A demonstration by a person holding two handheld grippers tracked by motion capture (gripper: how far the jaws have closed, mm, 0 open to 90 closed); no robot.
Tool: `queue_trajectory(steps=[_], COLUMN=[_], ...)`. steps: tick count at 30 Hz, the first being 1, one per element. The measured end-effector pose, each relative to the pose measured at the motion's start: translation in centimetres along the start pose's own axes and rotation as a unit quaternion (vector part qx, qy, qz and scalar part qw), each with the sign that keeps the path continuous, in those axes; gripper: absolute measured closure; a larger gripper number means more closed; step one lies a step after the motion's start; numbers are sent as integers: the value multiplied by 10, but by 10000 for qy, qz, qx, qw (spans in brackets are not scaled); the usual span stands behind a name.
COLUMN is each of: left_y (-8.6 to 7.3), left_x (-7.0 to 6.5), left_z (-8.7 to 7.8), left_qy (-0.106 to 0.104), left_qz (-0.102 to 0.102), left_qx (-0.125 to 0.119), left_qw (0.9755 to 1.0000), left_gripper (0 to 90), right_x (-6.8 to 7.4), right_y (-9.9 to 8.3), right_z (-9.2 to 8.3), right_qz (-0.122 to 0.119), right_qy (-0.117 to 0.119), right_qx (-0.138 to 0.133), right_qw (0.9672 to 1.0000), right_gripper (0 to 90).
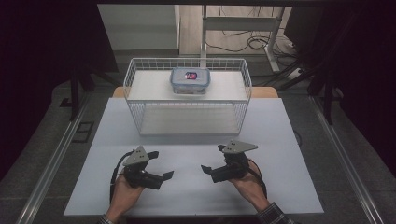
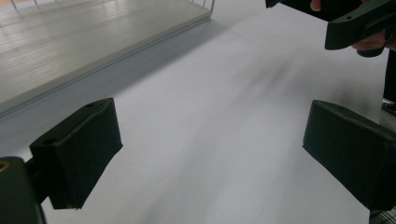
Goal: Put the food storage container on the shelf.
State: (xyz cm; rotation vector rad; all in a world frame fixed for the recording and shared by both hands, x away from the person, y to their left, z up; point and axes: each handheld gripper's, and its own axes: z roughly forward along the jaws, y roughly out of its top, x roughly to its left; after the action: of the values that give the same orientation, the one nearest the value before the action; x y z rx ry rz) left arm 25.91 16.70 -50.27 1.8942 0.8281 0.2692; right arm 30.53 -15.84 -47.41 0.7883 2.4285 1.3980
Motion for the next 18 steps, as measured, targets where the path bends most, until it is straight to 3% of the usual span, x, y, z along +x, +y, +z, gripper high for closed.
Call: queue_trajectory(steps=[9,18], left_y=[-14,-25], left_x=[0,3], left_z=[-10,-23], left_qy=[202,346], left_qz=[58,20], left_qx=[197,252], left_qw=[9996,9991], left_gripper=[37,35], right_x=[0,1], right_y=[-13,-22], right_z=[-8,-20], right_qz=[7,-67], right_qy=[-45,-308], right_qx=[118,159], right_qw=[9999,9994], right_gripper=[16,0])
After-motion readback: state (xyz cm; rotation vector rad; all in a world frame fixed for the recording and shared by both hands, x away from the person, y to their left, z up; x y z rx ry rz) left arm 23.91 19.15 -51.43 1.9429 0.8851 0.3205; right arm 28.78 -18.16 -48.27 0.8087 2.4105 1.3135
